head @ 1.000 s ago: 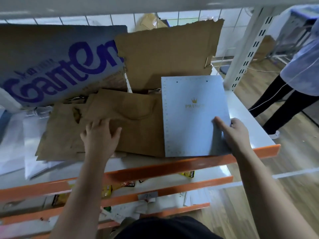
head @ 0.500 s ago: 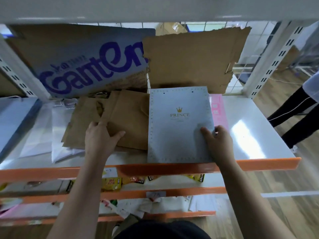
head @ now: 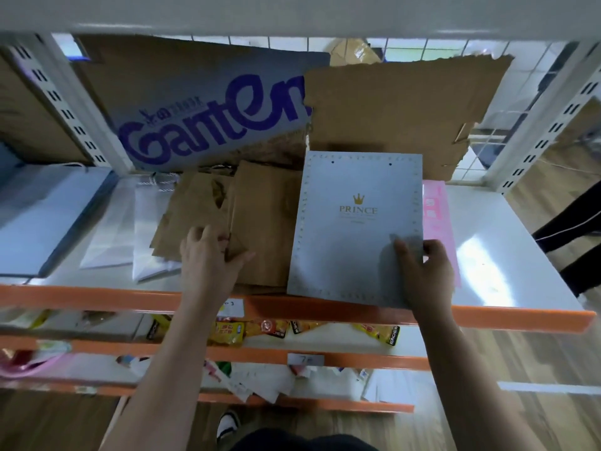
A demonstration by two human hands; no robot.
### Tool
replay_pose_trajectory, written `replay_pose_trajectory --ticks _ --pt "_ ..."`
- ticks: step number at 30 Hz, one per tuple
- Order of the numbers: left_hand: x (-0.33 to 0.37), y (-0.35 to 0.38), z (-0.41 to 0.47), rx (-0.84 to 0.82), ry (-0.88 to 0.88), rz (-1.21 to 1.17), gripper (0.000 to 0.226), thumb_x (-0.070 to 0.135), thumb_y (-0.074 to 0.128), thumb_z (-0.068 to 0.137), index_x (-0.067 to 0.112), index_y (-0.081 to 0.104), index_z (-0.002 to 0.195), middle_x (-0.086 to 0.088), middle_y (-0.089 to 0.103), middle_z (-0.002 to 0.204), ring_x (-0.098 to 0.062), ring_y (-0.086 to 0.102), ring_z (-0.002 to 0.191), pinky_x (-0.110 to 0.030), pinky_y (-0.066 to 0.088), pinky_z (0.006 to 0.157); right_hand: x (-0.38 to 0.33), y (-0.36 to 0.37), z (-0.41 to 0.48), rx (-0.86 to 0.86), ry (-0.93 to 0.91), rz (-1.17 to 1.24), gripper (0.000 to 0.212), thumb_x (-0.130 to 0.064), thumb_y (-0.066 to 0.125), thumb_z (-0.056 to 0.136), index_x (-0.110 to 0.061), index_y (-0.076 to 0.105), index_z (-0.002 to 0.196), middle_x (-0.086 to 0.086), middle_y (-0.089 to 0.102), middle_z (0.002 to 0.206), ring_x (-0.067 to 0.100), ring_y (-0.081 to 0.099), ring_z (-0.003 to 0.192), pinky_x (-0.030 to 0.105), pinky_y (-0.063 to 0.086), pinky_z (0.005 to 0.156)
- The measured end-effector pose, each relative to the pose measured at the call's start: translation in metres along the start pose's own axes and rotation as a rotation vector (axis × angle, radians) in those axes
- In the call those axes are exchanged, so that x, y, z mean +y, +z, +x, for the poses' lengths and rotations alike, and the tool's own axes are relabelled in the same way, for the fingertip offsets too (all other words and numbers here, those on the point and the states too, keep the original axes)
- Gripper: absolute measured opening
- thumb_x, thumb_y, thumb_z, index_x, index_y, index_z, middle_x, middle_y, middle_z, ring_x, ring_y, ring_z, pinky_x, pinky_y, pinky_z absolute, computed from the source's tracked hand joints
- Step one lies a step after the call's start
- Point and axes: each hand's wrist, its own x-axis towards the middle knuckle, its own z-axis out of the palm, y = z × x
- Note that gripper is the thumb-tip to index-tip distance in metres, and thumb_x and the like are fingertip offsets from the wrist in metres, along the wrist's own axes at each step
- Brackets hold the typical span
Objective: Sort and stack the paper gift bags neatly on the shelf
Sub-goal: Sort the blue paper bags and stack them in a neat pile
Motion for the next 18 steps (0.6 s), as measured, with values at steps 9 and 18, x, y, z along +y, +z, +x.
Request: replay_pose_trajectory --ticks 9,18 --pt "-0.044 -0.038 -0.001 0.031 -0.059 -0.359 0.019 0.013 0.060 0.093 0.013 0.043 0.102 -0.005 0.057 0.092 -0.026 0.056 0.085 -0.030 0.040 0.059 -0.049 0.036 -0.041 -0.093 -0.107 0.129 0.025 -0.037 0.064 0.090 -0.017 0.054 0.102 -0.009 0.059 0.091 0.004 0.056 0.078 0.015 0.041 0.058" --pt "-0.178 -0.135 0.003 0.212 -0.263 -0.678 0.037 0.010 0.053 0.096 0.042 0.051 0.113 0.000 0.064 0.110 -0.024 0.064 0.098 -0.051 0.056 0.083 -0.093 0.121 -0.120 -0.173 -0.096 0.221 0.034 -0.042 0.070 0.082 -0.009 0.064 0.092 0.001 0.069 0.084 0.003 0.064 0.065 0.013 0.042 0.047"
